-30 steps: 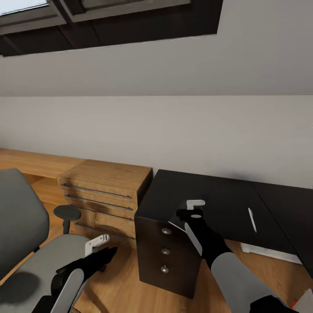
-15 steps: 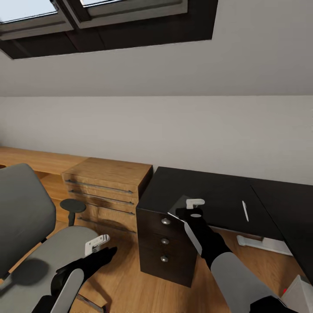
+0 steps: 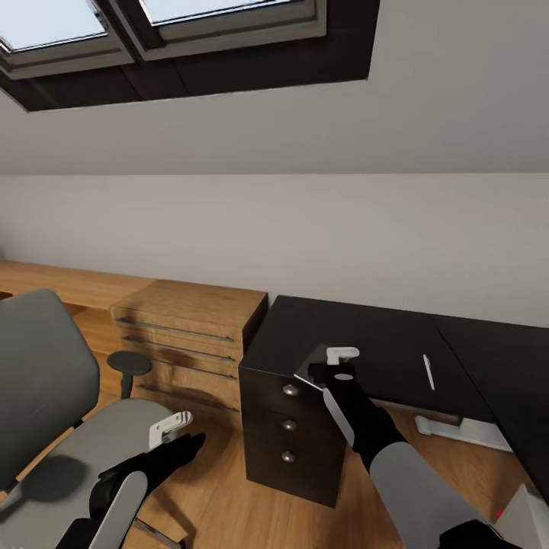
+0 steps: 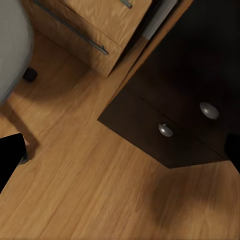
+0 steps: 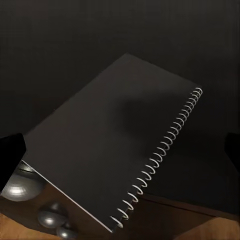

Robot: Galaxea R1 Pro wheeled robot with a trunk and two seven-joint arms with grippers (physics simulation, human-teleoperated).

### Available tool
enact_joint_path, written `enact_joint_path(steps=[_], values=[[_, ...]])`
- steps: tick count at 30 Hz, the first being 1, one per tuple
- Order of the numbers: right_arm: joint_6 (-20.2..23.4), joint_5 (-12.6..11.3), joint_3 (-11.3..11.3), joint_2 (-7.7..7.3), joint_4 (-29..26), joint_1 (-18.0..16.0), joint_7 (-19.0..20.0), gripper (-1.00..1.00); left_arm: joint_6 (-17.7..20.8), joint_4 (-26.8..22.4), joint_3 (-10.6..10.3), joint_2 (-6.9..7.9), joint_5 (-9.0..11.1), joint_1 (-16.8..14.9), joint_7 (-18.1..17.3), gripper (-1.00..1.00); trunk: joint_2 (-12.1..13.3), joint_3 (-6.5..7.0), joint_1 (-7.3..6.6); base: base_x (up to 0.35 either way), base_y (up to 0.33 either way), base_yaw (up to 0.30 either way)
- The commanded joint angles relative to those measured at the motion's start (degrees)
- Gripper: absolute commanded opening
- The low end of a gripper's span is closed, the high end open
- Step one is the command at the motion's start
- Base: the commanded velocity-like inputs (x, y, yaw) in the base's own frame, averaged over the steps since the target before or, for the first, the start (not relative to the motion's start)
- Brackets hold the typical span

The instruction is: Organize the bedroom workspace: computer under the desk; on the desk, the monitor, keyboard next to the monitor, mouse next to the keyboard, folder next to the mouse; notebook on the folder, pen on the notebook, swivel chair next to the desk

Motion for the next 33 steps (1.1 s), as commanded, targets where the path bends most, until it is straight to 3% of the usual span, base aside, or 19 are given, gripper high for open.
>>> enact_joint_path(steps=[1,15,33], values=[[0.21,-0.61,0.26,-0.04,-0.08,-0.04,-0.53,1.00,0.04,-0.07,-0.11,0.05,0.60,-0.04,0.60,1.00,-0.03,0.03,-0.02,-0.180,0.000,0.000],[0.20,-0.52,0.22,-0.15,-0.20,-0.04,-0.57,1.00,0.04,-0.07,-0.11,0.05,0.59,-0.04,0.60,1.00,-0.03,1.29,-0.02,-0.294,0.000,0.000],[0.26,-0.60,0.13,-0.22,-1.76,-0.04,-0.62,1.00,0.05,-0.48,0.10,-0.02,0.99,-0.04,0.45,1.00,-0.03,2.24,-0.02,-0.031,0.000,-0.024]])
